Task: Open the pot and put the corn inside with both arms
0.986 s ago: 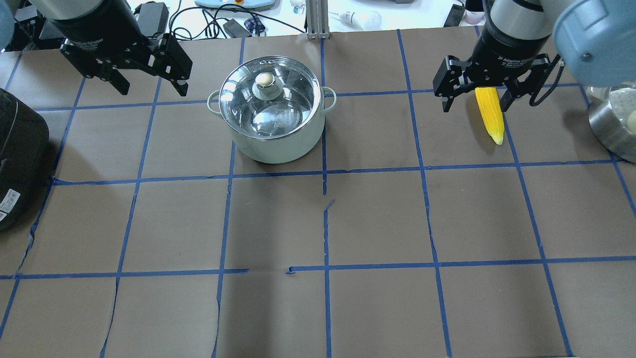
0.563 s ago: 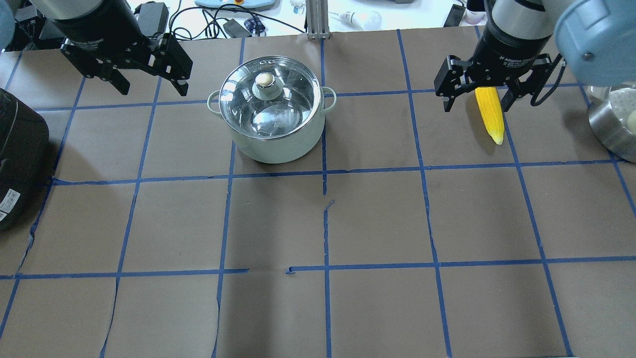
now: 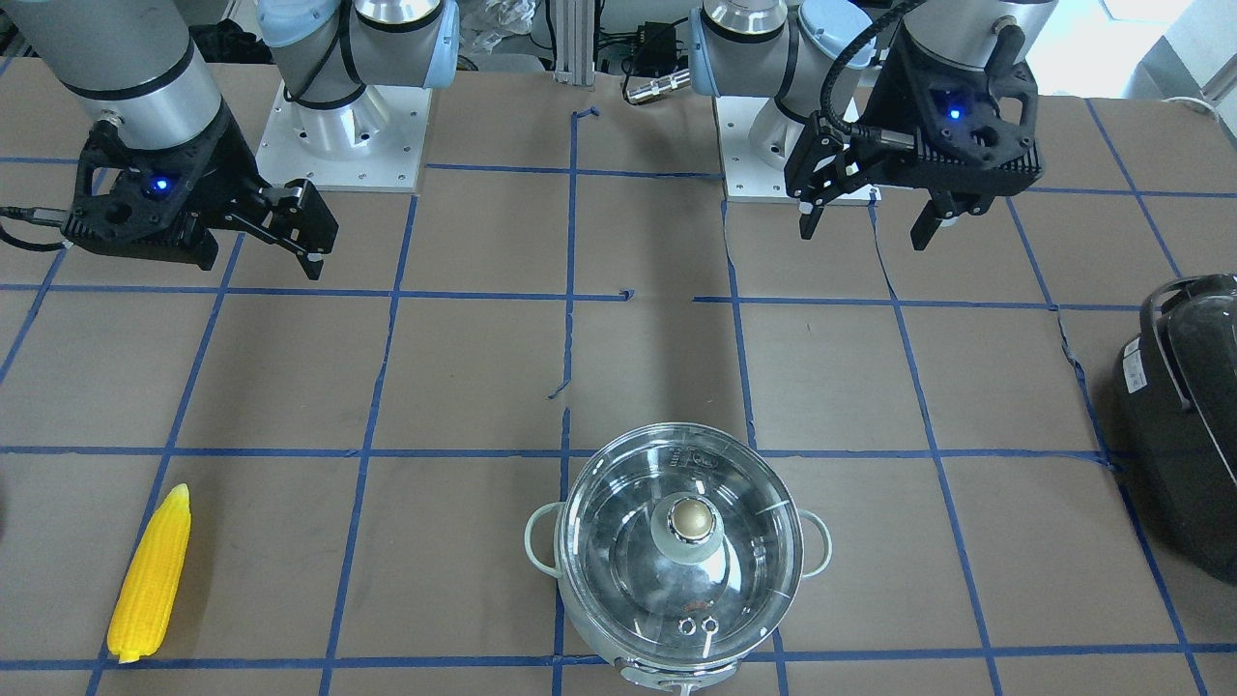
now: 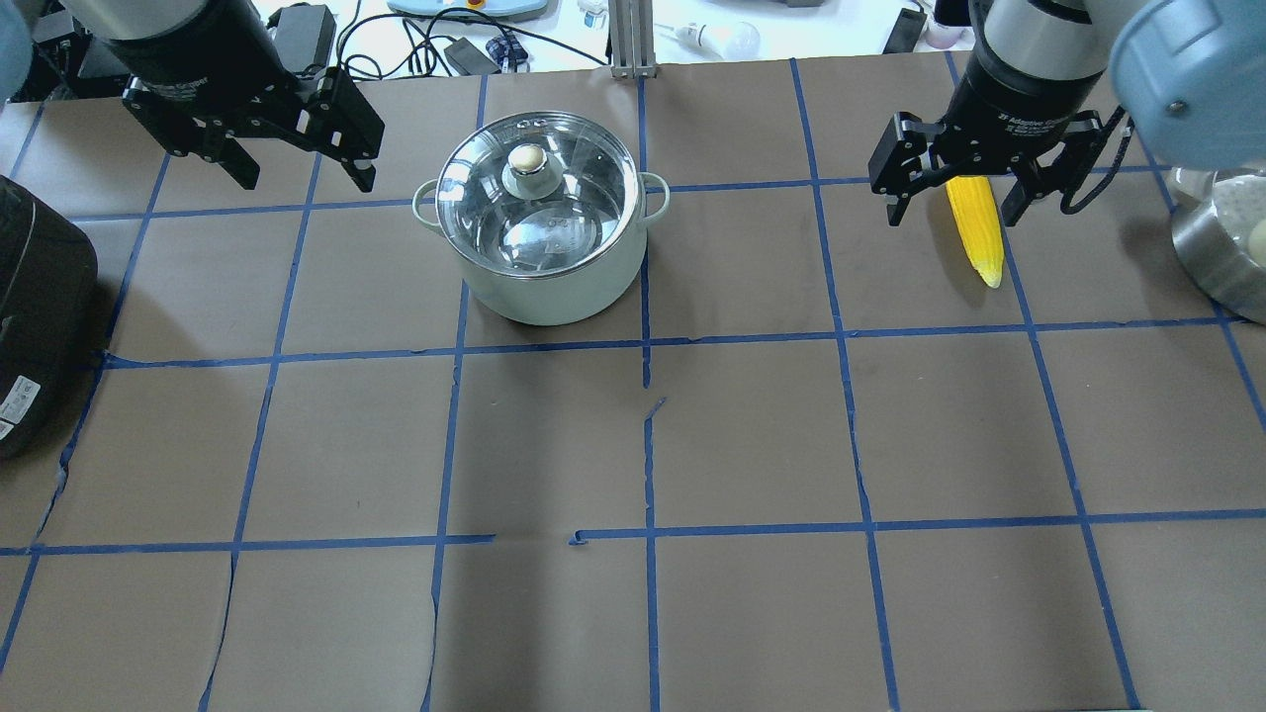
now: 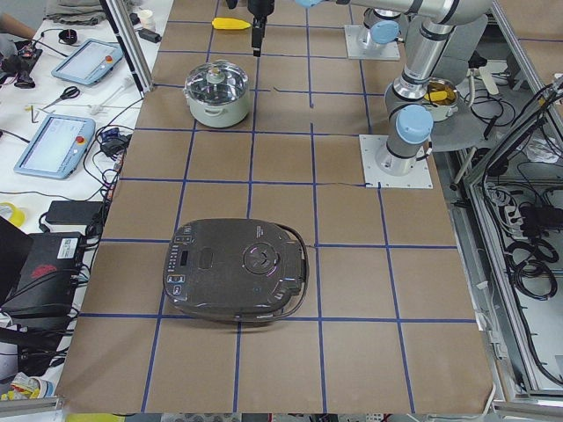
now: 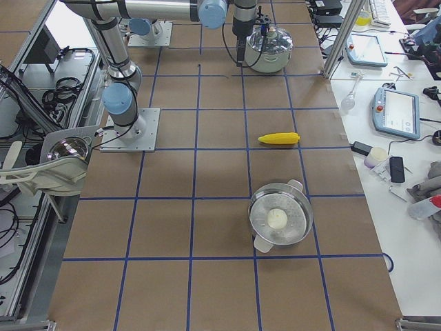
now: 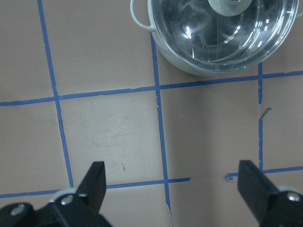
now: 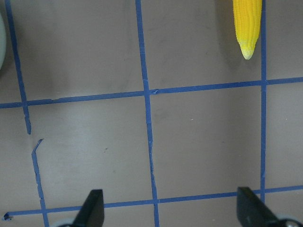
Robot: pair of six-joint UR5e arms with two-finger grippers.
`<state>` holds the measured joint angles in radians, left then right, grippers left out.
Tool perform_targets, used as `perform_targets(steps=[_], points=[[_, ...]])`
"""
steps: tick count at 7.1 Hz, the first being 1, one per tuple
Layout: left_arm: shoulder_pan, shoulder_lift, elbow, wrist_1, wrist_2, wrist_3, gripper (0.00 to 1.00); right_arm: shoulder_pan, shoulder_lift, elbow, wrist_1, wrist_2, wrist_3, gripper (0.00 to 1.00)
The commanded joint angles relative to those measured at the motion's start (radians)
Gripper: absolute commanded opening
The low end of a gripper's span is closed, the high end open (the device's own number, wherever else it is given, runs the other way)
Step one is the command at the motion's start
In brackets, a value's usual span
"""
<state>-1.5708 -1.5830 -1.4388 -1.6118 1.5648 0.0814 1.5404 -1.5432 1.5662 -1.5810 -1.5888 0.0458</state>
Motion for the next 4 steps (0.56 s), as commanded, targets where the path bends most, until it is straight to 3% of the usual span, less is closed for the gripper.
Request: perform_targets(steps=[1,4], points=[[0.0,0.0,0.003,0.001,0.004,0.0,1.0,0.006,0.0,0.002,0.002,0.003,0.011,1.0],[0.003,0.001,0.005,0.004,0.004,0.001,1.0,0.007,0.003,0.002,-0.013,0.004,0.009,1.0]])
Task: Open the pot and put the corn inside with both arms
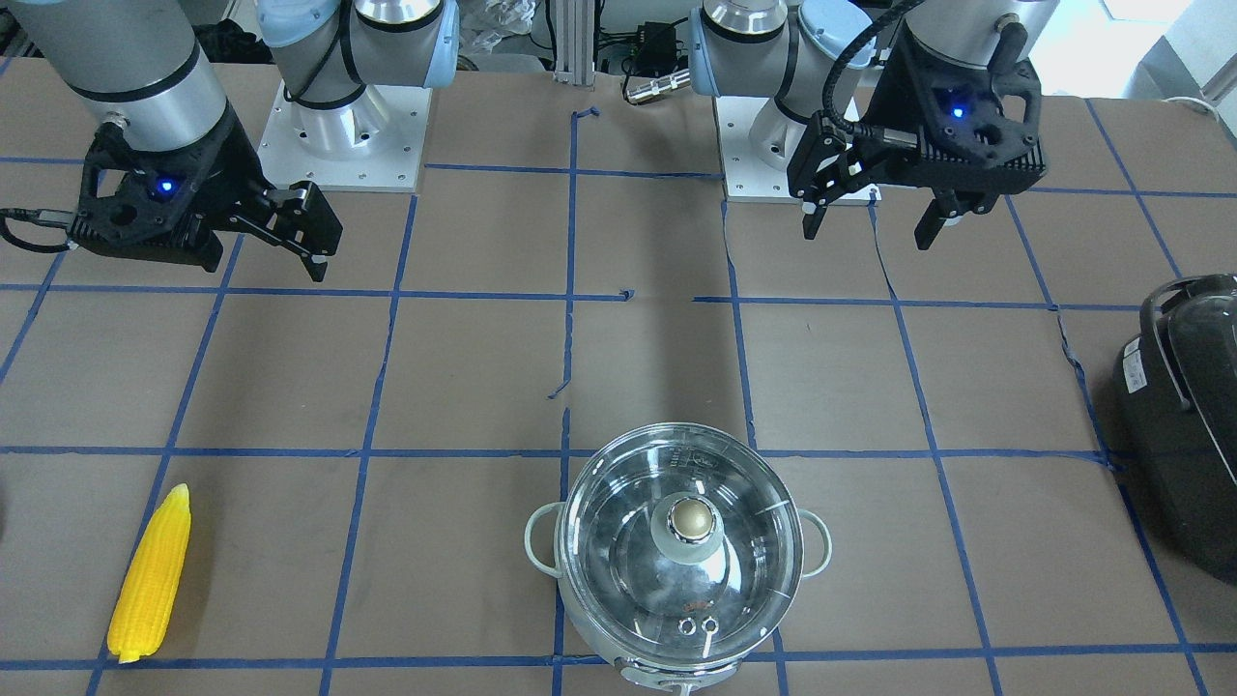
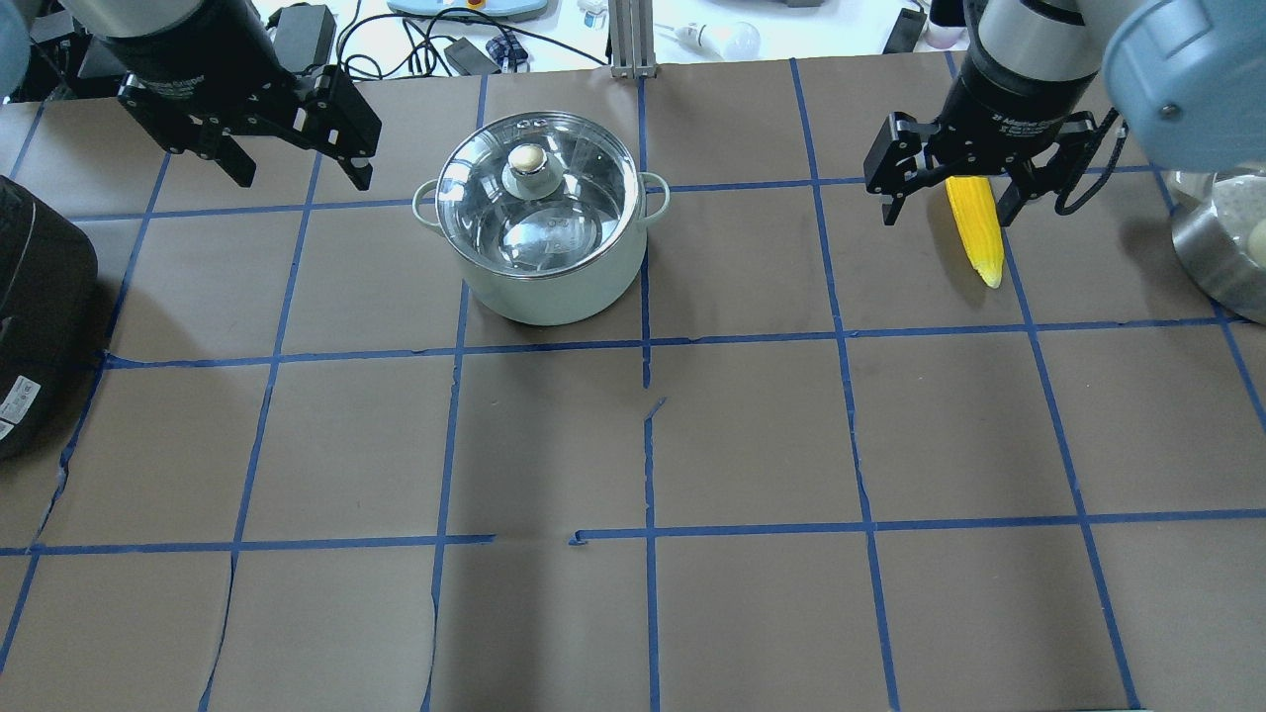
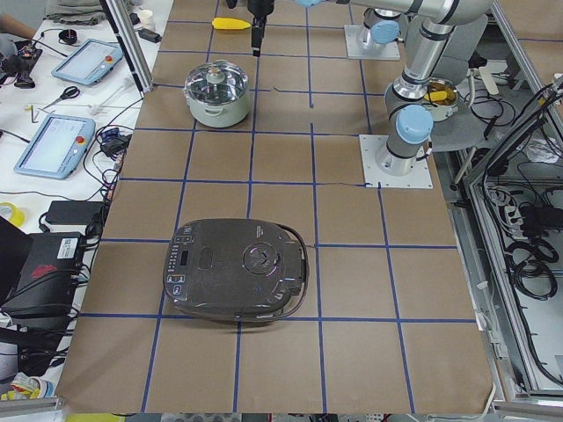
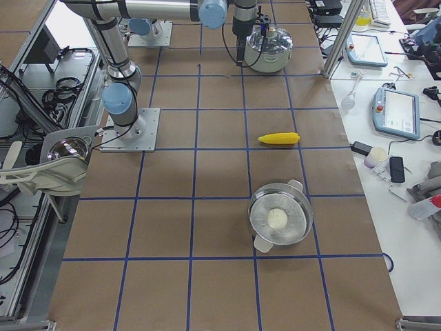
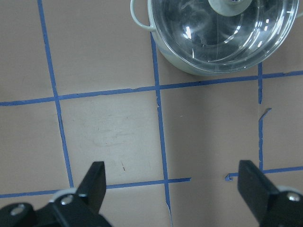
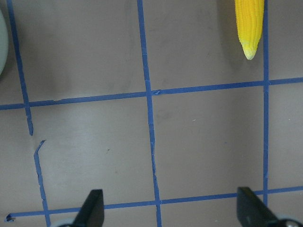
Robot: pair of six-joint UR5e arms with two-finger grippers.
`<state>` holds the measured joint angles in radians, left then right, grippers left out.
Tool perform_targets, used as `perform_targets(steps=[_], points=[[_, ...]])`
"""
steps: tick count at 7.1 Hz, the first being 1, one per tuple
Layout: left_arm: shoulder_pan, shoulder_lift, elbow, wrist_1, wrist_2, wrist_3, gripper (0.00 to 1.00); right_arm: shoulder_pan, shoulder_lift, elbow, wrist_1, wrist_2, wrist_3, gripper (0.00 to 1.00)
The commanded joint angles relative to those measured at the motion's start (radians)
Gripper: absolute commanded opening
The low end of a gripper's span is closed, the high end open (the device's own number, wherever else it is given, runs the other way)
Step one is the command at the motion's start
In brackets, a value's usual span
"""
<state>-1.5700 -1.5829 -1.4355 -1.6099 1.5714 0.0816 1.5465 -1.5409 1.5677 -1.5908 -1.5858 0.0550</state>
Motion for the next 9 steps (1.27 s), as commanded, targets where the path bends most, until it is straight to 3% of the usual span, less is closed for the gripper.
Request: perform_targets(steps=[1,3,6,9], points=[[0.007,0.001,-0.002,0.03,-0.004,0.0,1.0,0.001,0.001,0.0,0.005,0.009,0.0,1.0],[0.005,-0.066,0.019,0.08,-0.005,-0.139,1.0,0.001,0.001,0.0,0.011,0.0,0.0,1.0],[-0.125,-0.309,0.139,0.215,0.005,-0.29,0.99,-0.02,0.042,-0.001,-0.014,-0.003,-0.003,1.0],[-0.16,-0.48,0.184,0.343,0.007,-0.341,0.98,-0.146,0.183,0.0,-0.205,-0.005,-0.078,1.0]])
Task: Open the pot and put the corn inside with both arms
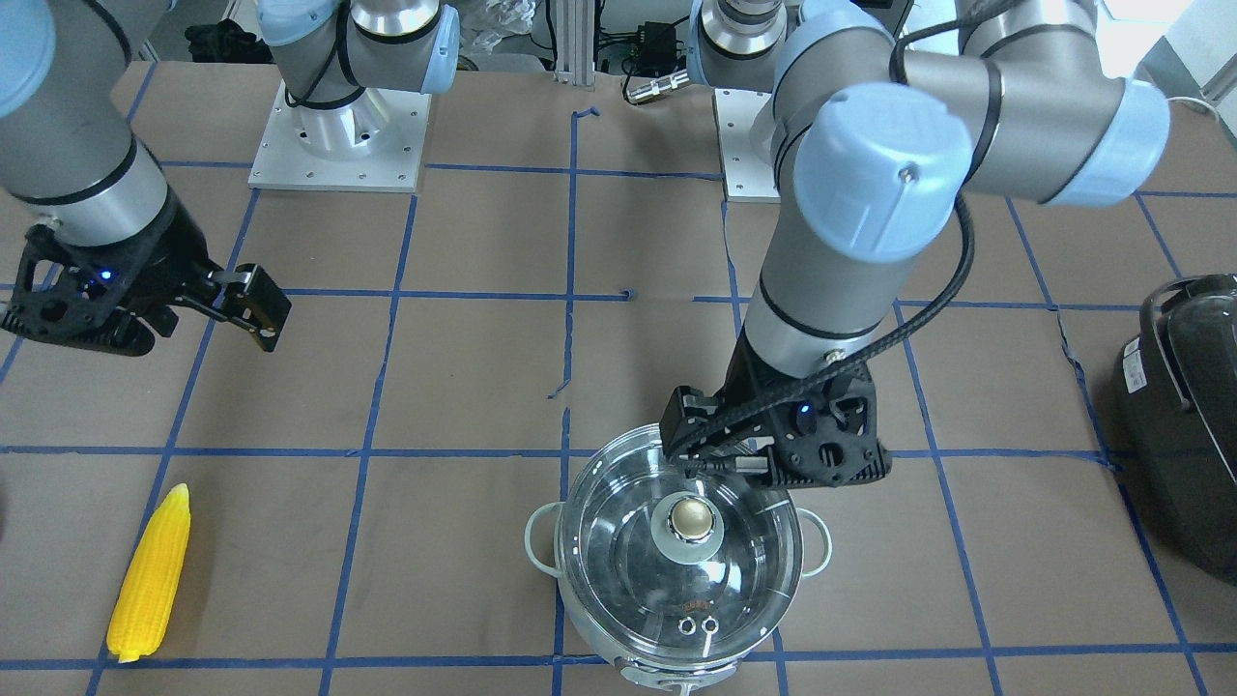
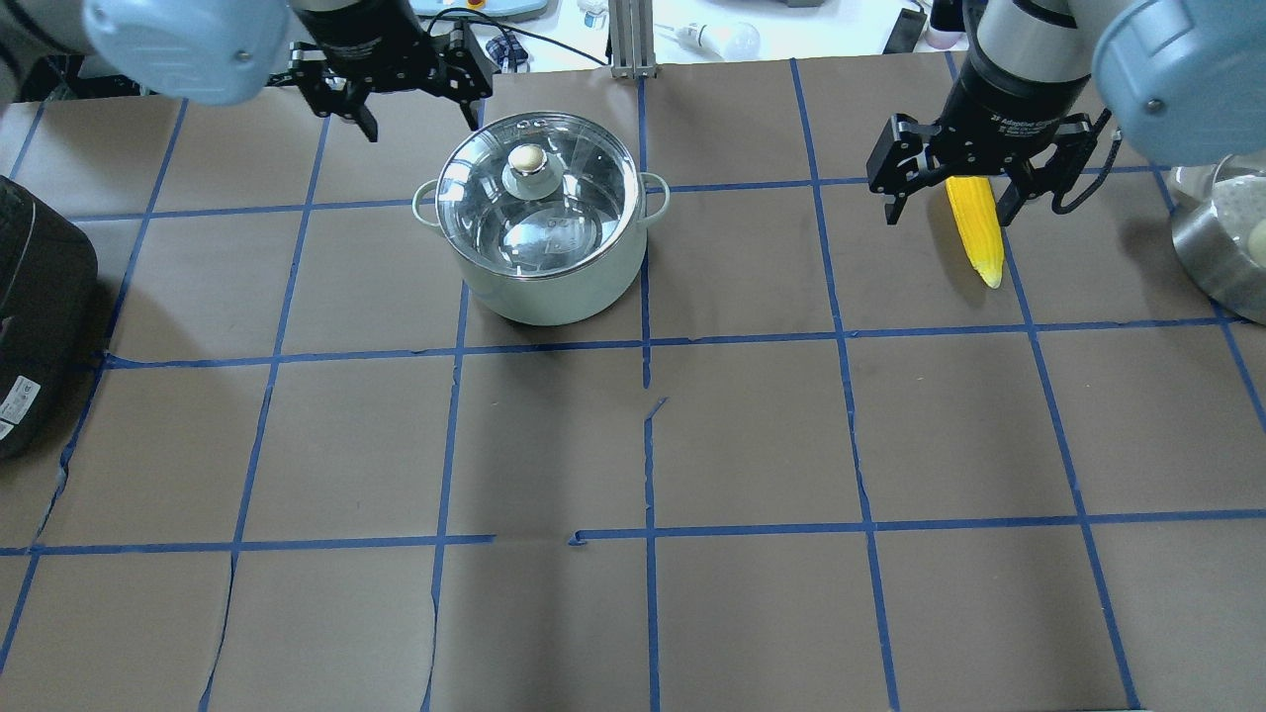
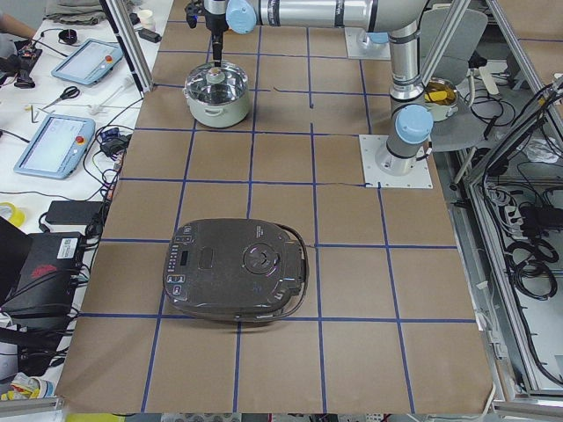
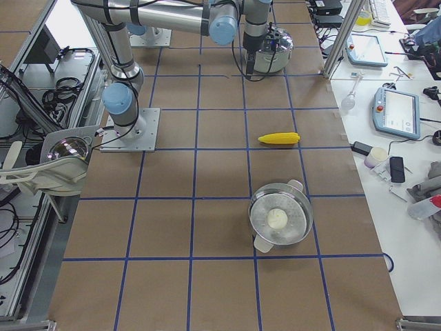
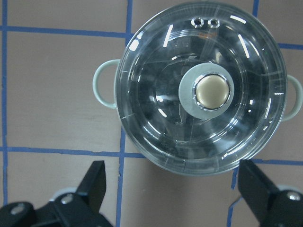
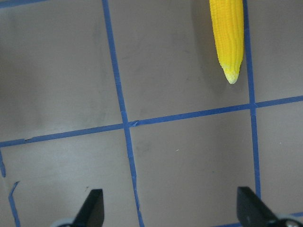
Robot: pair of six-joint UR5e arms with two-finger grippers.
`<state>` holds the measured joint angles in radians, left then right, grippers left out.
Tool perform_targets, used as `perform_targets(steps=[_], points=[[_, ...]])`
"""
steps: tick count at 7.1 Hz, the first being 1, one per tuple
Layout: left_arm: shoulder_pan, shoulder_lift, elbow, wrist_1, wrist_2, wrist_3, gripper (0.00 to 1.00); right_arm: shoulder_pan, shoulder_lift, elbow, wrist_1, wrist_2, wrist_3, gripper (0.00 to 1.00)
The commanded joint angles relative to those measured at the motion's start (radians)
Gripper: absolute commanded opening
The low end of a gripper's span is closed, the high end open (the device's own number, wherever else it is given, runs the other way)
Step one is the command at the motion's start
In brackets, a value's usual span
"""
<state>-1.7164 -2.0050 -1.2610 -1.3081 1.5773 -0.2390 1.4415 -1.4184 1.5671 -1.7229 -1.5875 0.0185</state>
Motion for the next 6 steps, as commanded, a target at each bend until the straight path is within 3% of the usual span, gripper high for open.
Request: perform_targets(steps=[1,5,6], points=[[-0.018,-0.072,0.009,0.043,0.0,-0.037,0.97,-0.074,0.128,0.001,-0.149,-0.031,-0.076,1.0],[-0.026,-0.11,0.008,0.078,-0.01,-0.049,0.93,-0.118,0.396,-0.015,-0.466,-0.039,-0.164,1.0],[-0.028,-0.112,0.002,0.076,-0.01,-0.051,0.85,-0.119,0.429,-0.016,-0.498,-0.039,-0.199,1.0]])
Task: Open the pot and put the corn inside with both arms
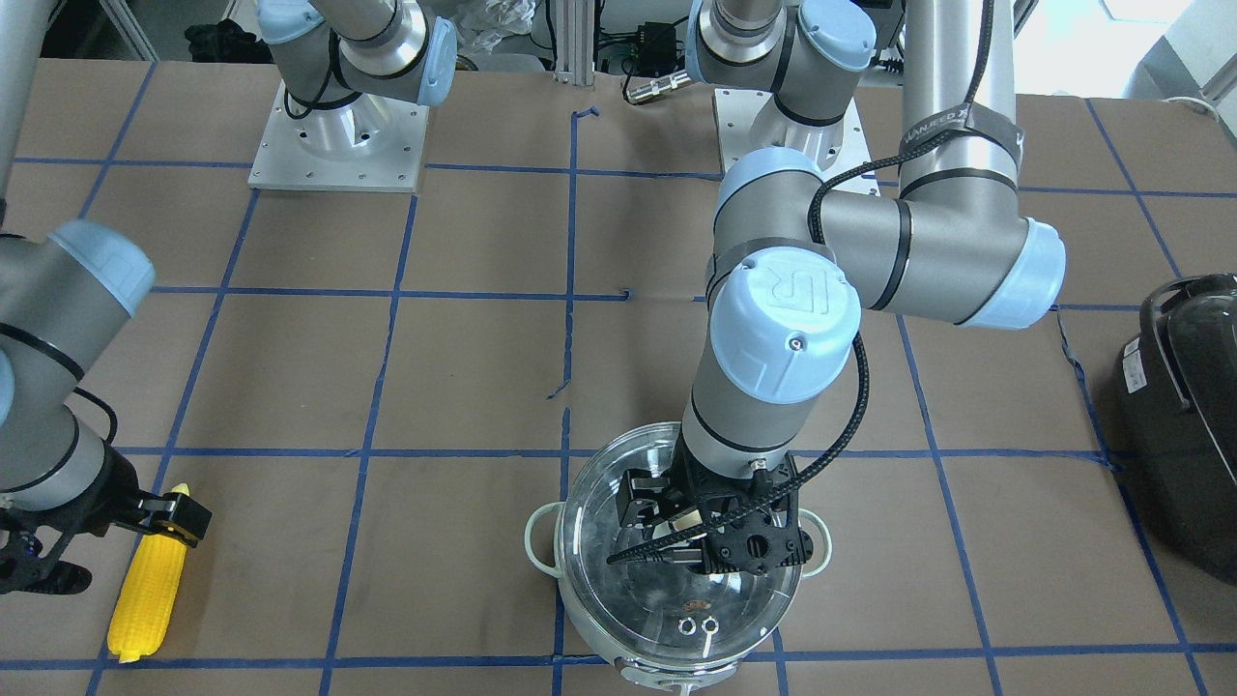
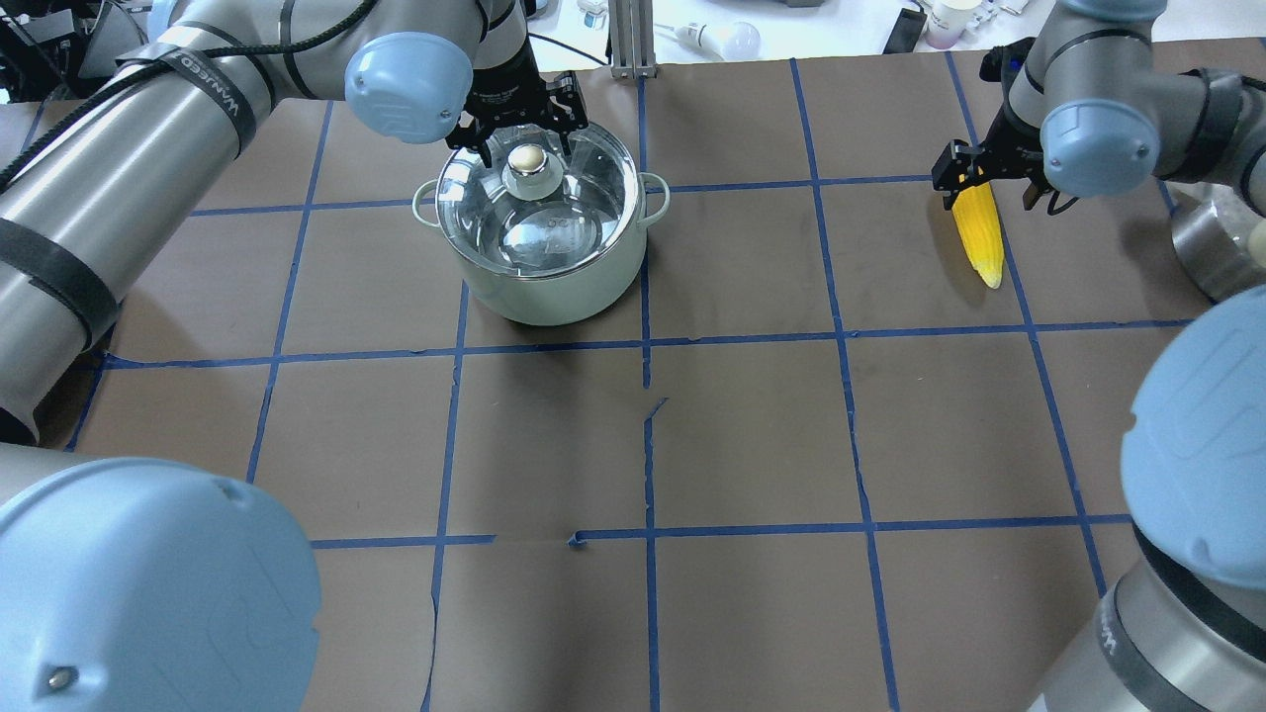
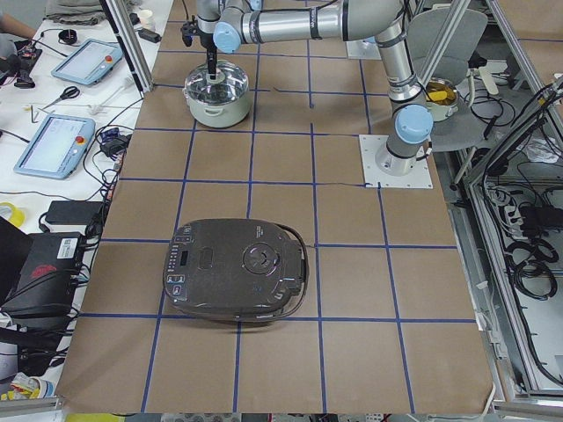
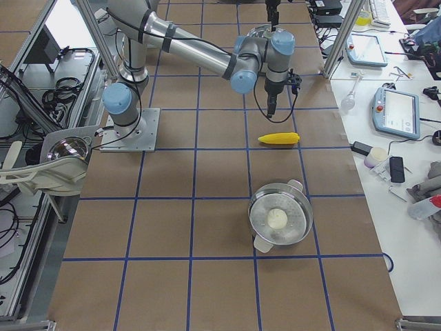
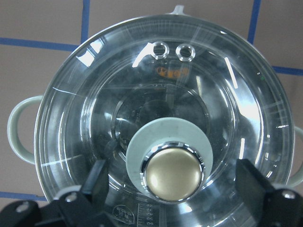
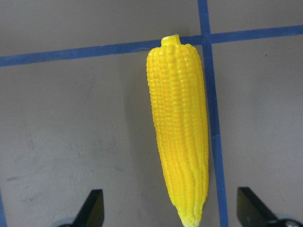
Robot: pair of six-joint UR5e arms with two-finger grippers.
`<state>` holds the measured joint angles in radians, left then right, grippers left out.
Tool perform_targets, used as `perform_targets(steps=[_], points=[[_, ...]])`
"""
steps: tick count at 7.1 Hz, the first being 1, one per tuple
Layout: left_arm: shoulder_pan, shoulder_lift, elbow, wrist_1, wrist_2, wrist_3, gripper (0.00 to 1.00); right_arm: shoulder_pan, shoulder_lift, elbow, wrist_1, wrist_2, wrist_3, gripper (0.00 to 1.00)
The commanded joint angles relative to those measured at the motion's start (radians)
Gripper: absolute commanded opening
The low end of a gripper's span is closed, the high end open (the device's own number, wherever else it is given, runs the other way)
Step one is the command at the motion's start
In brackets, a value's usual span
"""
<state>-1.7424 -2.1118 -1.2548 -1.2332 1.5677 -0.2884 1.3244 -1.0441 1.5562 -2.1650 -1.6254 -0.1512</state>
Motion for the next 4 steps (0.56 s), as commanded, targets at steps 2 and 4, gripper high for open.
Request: perform_targets(steps=[2,4], points=[[-0.002,-0.007,-0.008,0.001,0.005,0.011,0.73,-0.014,0.081,-0.005,-0.061,-0.025,-0.106,1.0],[0.0,-0.007,-0.008,0.001,0.005,0.012,0.44,-0.014,0.12,-0.005,-0.108,-0.042,-0.103,0.88]])
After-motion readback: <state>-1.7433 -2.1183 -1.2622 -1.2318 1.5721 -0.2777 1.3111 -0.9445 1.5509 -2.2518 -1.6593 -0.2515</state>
